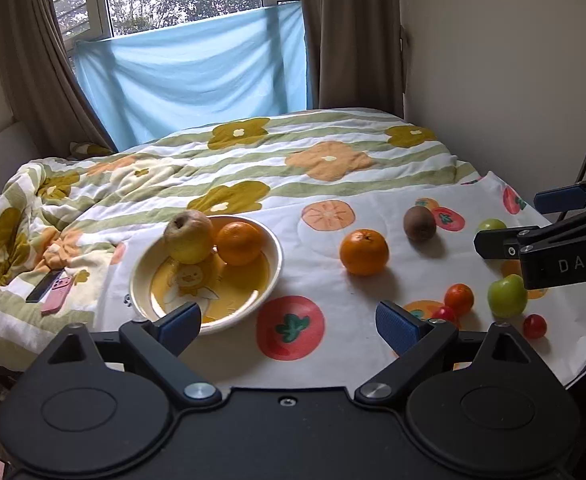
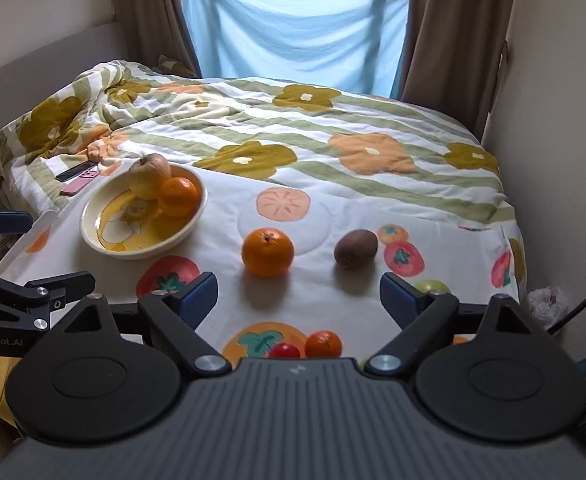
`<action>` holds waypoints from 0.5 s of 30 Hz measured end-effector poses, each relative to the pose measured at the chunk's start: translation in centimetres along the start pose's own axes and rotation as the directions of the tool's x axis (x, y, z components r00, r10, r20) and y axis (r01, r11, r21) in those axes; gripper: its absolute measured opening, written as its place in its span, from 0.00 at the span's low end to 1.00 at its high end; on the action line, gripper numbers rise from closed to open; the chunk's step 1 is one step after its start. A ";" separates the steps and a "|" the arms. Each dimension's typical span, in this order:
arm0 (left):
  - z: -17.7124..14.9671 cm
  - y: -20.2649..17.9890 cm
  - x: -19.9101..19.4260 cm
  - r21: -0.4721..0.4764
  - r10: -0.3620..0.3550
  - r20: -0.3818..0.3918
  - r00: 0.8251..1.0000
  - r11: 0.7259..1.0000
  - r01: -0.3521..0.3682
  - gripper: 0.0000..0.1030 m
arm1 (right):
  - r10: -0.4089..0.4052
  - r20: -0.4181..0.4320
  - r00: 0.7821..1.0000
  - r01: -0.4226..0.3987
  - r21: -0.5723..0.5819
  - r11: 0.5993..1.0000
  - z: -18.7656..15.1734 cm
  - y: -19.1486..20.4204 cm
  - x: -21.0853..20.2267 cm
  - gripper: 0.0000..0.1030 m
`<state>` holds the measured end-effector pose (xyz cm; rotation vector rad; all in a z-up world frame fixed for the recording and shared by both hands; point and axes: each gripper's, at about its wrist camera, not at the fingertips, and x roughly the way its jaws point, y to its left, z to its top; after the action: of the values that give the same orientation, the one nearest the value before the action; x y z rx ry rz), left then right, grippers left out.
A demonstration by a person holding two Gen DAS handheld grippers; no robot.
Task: Organize fruits
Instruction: 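Reach the left tool to the red cherry tomato while the right tool reaches the green apple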
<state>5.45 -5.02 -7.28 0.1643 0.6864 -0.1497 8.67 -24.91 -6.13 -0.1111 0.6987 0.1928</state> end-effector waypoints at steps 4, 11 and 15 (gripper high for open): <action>-1.1 -3.3 1.2 0.008 -0.023 -0.007 1.000 1.000 0.023 0.94 | -0.028 -0.013 1.000 0.028 0.020 0.999 -2.3 -2.8 0.4 1.00; -2.6 -7.7 4.8 0.032 -0.064 -0.016 0.998 0.997 0.064 0.93 | -0.045 -0.049 0.998 0.048 0.062 0.997 -6.1 -7.0 2.6 0.99; -3.0 -9.6 7.1 0.064 -0.100 -0.034 0.994 0.993 0.102 0.91 | -0.049 -0.069 0.996 0.056 0.094 0.994 -7.8 -8.6 4.0 0.99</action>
<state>7.23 -14.38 -15.08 0.1951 0.7216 -0.2678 8.63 -33.99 -14.32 -0.0443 0.7690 0.1053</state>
